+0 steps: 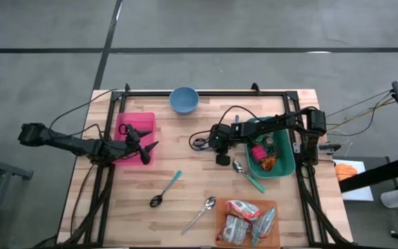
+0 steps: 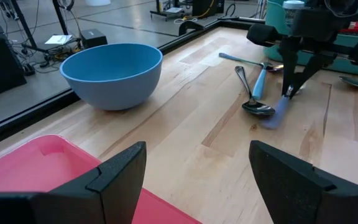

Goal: Pick & Place Food Item
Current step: Put the purple spoon into the pink bin

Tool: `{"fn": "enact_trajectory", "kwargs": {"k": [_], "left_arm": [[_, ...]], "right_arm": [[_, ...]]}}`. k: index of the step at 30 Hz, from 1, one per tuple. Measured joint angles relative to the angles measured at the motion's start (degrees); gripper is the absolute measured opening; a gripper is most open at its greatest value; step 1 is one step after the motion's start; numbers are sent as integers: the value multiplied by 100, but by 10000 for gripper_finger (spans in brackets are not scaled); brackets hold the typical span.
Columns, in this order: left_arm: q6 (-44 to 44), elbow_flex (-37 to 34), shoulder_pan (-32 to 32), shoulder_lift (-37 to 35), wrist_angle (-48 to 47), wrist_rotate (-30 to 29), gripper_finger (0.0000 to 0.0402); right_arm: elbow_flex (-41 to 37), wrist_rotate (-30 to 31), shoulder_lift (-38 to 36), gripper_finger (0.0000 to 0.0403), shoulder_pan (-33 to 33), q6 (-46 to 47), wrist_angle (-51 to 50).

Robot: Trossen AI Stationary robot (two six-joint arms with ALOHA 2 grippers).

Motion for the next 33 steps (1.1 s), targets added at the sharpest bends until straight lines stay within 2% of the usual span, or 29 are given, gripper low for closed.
{"fn": "enact_trajectory", "kwargs": {"k": [2, 14, 27, 33], "left_arm": [[-1, -1, 0, 0, 0, -1, 285], [0, -2, 0, 0, 0, -2, 285], [-1, -2, 0, 0, -2, 0, 285], [0, -1, 0, 0, -23, -2, 285]], "right_arm": [[3, 14, 0, 17, -2, 13, 10], [-3, 31, -46, 16, -2, 16, 48], [-10, 13, -465, 15, 177, 16, 78], [-10, -13, -633, 15, 273, 90, 578]]}}
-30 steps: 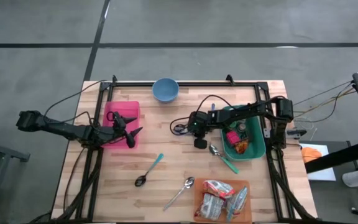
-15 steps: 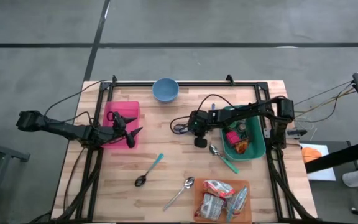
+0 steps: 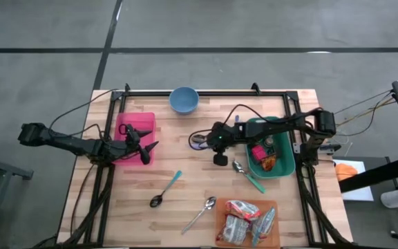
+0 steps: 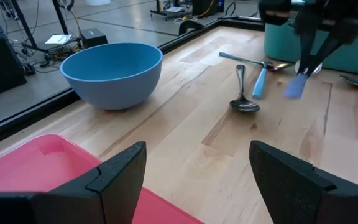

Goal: Pick & Place Food Item
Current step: Put the purple spoon into the pink bin

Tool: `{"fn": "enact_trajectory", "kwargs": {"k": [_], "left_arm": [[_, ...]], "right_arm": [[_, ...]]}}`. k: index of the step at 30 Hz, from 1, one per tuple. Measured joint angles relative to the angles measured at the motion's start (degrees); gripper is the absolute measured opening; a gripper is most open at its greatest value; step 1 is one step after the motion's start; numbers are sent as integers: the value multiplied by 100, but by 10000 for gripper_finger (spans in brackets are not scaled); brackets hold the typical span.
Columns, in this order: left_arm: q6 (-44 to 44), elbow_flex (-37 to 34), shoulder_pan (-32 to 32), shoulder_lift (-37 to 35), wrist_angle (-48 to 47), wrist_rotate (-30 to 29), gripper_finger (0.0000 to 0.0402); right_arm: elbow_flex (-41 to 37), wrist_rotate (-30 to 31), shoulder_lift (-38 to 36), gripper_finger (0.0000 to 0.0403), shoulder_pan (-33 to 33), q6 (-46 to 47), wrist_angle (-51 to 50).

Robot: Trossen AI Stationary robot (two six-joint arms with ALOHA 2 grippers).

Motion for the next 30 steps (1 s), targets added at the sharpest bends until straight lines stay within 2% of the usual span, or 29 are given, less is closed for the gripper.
{"fn": "enact_trajectory", "kwargs": {"k": [10, 18, 30], "left_arm": [[0, 0, 4, 0, -12, 1, 285], [0, 1, 4, 0, -51, 1, 285], [0, -1, 4, 0, -106, 0, 285]], "right_arm": [[-178, -256, -24, 15, -2, 80, 2348], [-185, -250, 528, 15, -25, 728, 4044], [372, -291, 1217, 15, -28, 730, 4765]]}}
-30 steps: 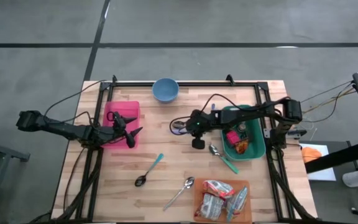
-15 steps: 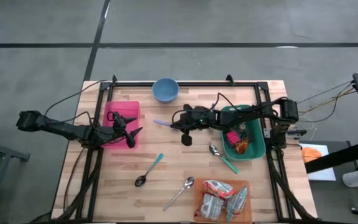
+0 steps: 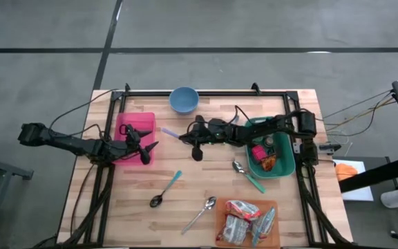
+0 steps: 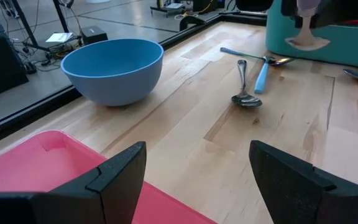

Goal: Pick & Place Food Item
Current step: Put the purple spoon into the pink bin

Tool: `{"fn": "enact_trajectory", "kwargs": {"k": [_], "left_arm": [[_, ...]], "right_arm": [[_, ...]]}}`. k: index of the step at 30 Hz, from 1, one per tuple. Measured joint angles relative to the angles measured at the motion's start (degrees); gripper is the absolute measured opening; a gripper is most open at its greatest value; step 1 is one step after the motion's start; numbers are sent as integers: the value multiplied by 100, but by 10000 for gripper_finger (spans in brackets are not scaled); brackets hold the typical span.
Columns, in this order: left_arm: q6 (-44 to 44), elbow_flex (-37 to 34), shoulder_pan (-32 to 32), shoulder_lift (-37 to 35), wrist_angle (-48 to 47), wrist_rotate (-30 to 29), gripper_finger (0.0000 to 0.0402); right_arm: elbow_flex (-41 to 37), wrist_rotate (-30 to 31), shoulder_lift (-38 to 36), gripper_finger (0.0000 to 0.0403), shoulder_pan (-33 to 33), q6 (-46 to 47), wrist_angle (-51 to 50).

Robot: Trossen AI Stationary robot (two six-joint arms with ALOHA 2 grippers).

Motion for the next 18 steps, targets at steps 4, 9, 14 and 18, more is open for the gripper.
{"fn": "enact_trajectory", "kwargs": {"k": [4, 9, 14, 18], "left_arm": [[0, 2, 0, 0, -3, 1, 285], [0, 1, -2, 0, -11, 0, 285], [0, 1, -7, 0, -13, 0, 285], [0, 0, -4, 0, -13, 0, 285]], "right_arm": [[455, -157, 338, 15, 1, 9, 13], [1053, -177, 794, 15, 2, -47, -27], [1438, -343, 1047, 15, 0, -77, -31], [1495, -408, 1095, 15, 0, -203, -11]]}}
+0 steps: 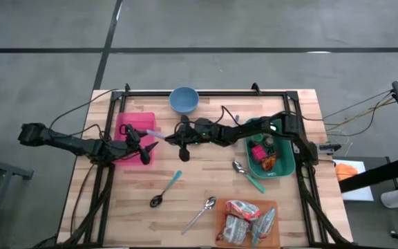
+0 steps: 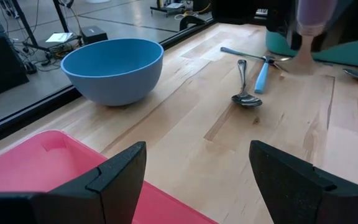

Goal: Pick & Place Food Item
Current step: Put the purple spoon into the pink bin

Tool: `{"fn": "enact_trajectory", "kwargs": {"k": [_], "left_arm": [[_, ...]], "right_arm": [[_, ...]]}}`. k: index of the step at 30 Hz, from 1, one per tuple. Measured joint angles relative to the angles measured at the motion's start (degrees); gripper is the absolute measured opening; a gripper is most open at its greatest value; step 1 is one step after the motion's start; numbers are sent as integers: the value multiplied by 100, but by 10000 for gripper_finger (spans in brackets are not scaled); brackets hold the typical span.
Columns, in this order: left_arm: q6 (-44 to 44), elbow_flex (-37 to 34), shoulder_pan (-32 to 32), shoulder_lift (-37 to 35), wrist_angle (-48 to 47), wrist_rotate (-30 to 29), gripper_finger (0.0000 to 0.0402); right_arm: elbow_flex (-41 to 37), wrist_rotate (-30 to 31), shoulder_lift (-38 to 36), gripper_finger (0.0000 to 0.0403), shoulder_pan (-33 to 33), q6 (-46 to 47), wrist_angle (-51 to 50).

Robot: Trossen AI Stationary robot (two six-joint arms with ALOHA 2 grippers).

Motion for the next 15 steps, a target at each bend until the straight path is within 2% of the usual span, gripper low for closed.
{"fn": "enact_trajectory", "kwargs": {"k": [15], "left_arm": [[0, 1, 0, 0, 0, 0, 285]], "right_arm": [[-24, -24, -31, 15, -13, -93, 31]]}}
